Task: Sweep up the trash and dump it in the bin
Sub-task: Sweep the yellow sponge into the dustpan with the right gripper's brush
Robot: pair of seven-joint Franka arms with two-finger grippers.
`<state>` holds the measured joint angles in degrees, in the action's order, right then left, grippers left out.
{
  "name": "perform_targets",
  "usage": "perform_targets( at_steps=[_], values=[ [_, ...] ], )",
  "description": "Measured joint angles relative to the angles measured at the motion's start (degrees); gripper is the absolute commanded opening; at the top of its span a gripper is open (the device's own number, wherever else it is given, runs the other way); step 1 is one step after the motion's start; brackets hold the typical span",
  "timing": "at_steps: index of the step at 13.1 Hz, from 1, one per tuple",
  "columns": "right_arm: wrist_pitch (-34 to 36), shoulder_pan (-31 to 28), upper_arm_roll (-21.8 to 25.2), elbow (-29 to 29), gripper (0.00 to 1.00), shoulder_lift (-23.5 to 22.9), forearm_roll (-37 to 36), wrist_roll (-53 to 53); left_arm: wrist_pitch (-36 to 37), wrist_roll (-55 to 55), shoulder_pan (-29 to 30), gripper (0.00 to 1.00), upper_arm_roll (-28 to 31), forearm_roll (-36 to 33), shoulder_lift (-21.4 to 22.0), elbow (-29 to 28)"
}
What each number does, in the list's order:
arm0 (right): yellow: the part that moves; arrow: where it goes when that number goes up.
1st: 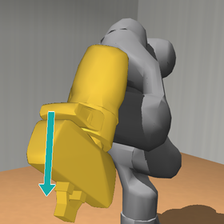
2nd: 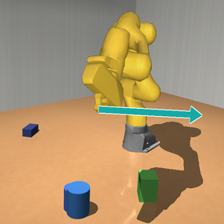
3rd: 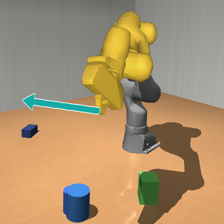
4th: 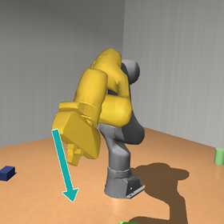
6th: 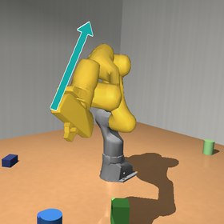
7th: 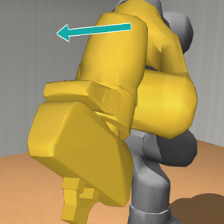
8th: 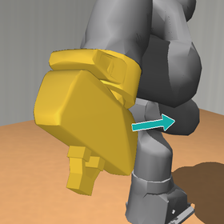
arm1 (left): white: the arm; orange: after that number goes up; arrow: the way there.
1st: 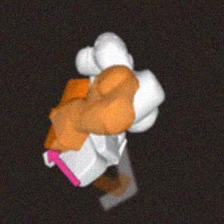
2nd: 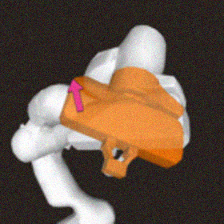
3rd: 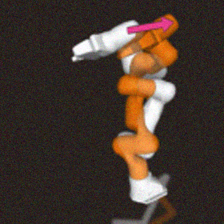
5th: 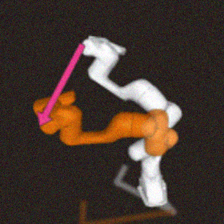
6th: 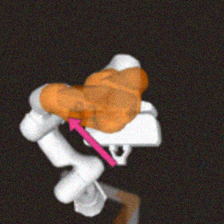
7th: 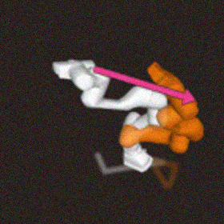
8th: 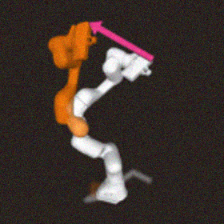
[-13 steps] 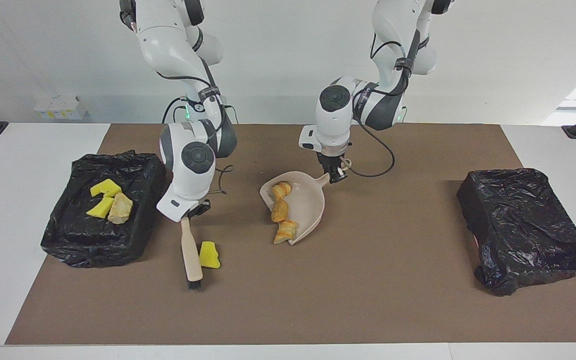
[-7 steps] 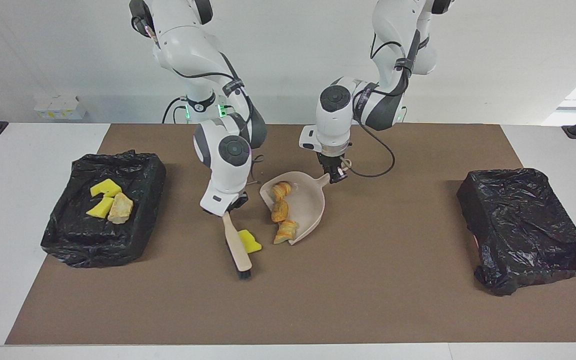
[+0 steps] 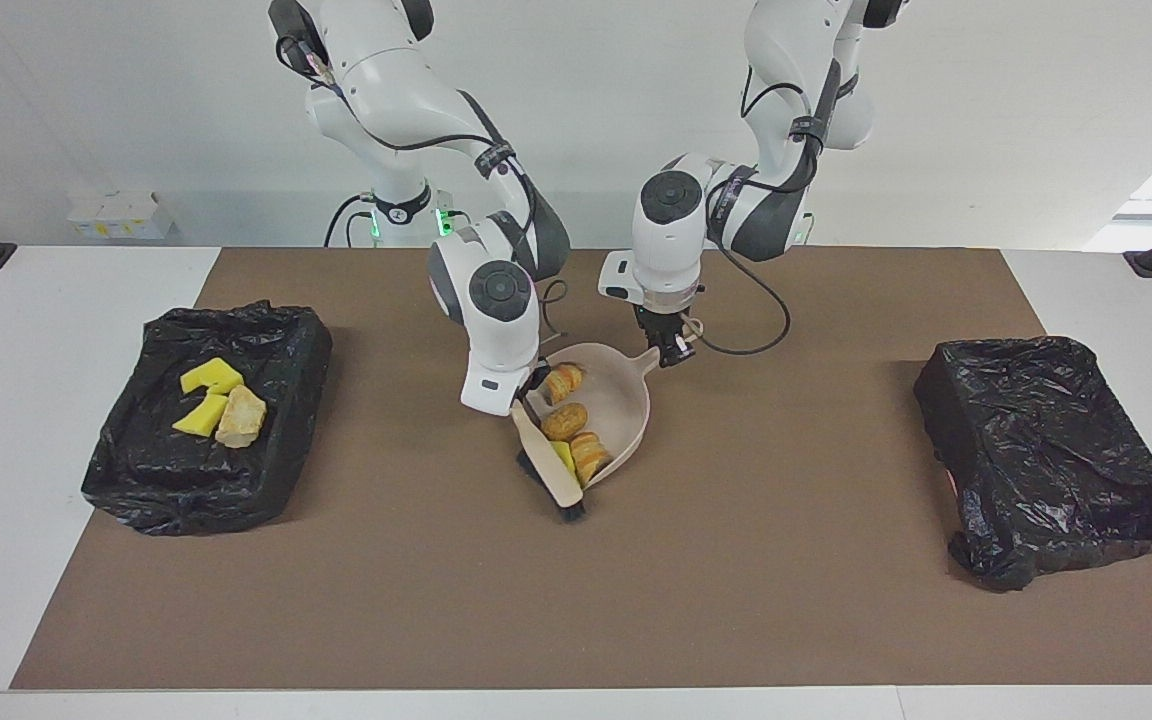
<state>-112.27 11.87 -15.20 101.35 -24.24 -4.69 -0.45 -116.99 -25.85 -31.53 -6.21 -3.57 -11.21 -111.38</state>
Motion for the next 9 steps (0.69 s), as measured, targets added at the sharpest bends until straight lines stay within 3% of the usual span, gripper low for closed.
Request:
perform_targets(
  at_steps=[5, 9],
  values=[
    [7.4, 0.8, -1.1, 0.8, 0.0, 2.3, 7.8, -0.4, 0.0, 0.0, 0.0, 0.0, 0.0, 0.0, 0.0, 0.0],
    [9.0, 1.0, -1.1, 1.5, 0.0, 3.6, 8.6, -0.4, -0.1, 0.0, 0.1, 0.0, 0.0, 0.0, 0.0, 0.0]
  ],
)
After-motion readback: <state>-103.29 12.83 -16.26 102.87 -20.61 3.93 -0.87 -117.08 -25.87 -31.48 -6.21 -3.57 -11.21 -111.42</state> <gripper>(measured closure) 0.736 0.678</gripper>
